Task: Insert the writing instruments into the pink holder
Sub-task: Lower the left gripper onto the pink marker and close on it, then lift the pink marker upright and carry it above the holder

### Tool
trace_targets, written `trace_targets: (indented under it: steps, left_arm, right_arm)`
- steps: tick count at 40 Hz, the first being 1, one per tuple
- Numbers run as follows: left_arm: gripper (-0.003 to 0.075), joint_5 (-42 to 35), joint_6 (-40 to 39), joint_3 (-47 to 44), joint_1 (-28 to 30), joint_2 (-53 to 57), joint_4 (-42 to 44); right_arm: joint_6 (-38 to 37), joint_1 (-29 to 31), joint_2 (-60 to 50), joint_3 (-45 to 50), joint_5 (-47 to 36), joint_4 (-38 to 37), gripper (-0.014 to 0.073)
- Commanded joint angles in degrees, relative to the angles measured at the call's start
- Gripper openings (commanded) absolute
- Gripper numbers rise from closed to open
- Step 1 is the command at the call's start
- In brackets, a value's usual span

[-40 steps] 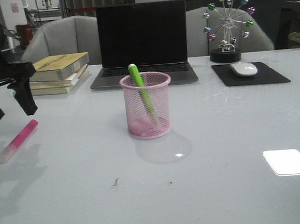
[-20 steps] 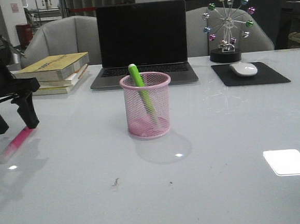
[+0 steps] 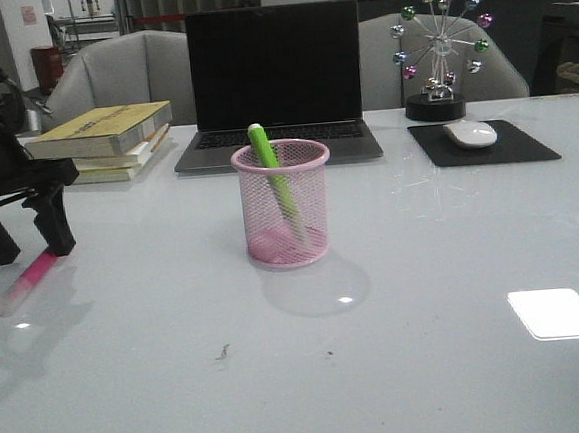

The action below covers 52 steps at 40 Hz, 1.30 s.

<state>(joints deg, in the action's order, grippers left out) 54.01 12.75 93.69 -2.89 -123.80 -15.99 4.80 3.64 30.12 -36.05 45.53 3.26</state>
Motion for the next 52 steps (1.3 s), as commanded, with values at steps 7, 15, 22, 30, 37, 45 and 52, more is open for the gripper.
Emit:
trace_targets:
  steps: [7, 15, 22, 30, 37, 45, 52]
  left_arm:
    - [0.0367, 1.8, -0.7, 1.3, -0.3, 1.7, 0.6]
    - [0.0203, 4.3, -0.7, 1.3, -0.3, 1.7, 3.7]
    - [0.0113, 5.3, -0.7, 1.3, -0.3, 1.7, 4.0]
    - [0.0095, 5.9, -2.3, 1.3, -0.3, 1.7, 4.7]
    - [0.0094, 5.8, -2.4, 1.3, -0.3, 1.7, 5.2]
    - [0.0094, 1.5, -2.4, 1.3, -0.3, 2.7, 3.3]
    - [0.0094, -5.0, 1.7, 1.3, -0.5, 7.0, -3.9]
  right_arm:
    - [0.0, 0.4, 0.1, -1.6, -4.2, -0.6, 0.0415]
    - [0.0, 0.4, 0.1, -1.6, -4.2, -0.6, 0.0415]
    - [0.0, 0.4, 0.1, -1.6, -4.2, -0.6, 0.0415]
    - [0.0, 0.4, 0.1, -1.6, -4.2, -0.6, 0.0415]
    - [0.0, 0.4, 0.1, -1.6, -4.2, -0.6, 0.0415]
    - [0.0, 0.4, 0.1, -1.6, -4.2, -0.6, 0.0415]
    - [0.0, 0.4, 0.1, -1.6, -4.1, -0.6, 0.0415]
